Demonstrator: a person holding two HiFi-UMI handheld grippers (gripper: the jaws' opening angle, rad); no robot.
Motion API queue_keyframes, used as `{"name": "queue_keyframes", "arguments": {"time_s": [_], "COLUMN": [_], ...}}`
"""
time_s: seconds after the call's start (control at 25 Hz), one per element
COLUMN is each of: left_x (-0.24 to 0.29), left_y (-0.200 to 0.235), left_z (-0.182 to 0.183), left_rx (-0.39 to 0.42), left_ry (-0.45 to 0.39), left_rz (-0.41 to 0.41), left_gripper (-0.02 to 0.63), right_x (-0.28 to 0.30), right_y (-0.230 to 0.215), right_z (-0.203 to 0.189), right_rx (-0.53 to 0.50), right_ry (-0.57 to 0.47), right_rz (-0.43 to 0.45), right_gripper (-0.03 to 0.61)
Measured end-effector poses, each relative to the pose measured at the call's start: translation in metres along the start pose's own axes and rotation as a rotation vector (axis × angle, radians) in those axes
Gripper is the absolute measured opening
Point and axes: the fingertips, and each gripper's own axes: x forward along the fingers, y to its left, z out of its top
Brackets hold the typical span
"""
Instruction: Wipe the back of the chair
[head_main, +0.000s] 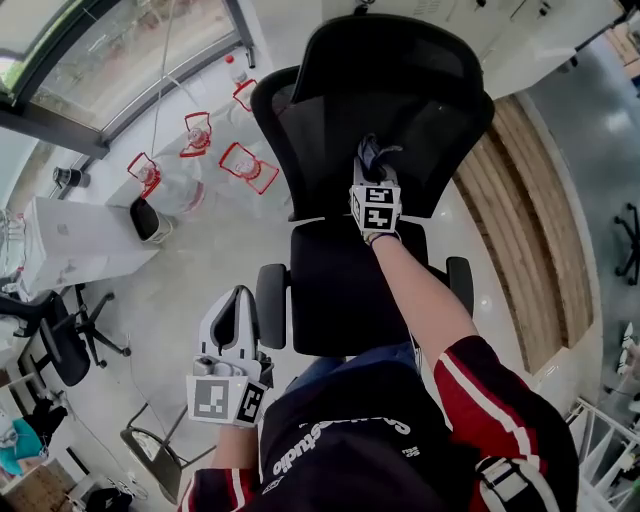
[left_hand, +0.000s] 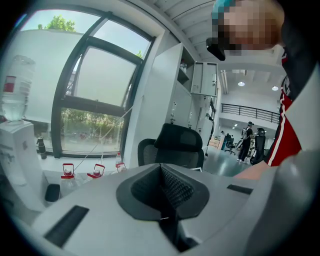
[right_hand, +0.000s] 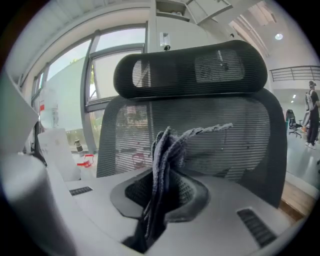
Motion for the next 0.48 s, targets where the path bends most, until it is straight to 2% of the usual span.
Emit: {"name": "queue_keyframes", "arguments": {"time_s": [0.48], "left_x": [-0.026], "left_y": [0.039], "left_z": [0.001], "left_rx": [-0.017], "left_ry": [-0.014], "left_rz": [0.076], "left_gripper": [0.023], "right_x": [0.029], "right_y": [0.145], "right_z": [0.013], "right_rx": [-0.051], "right_ry": [0.018], "right_rz": [0.244], "right_gripper": [0.069]}}
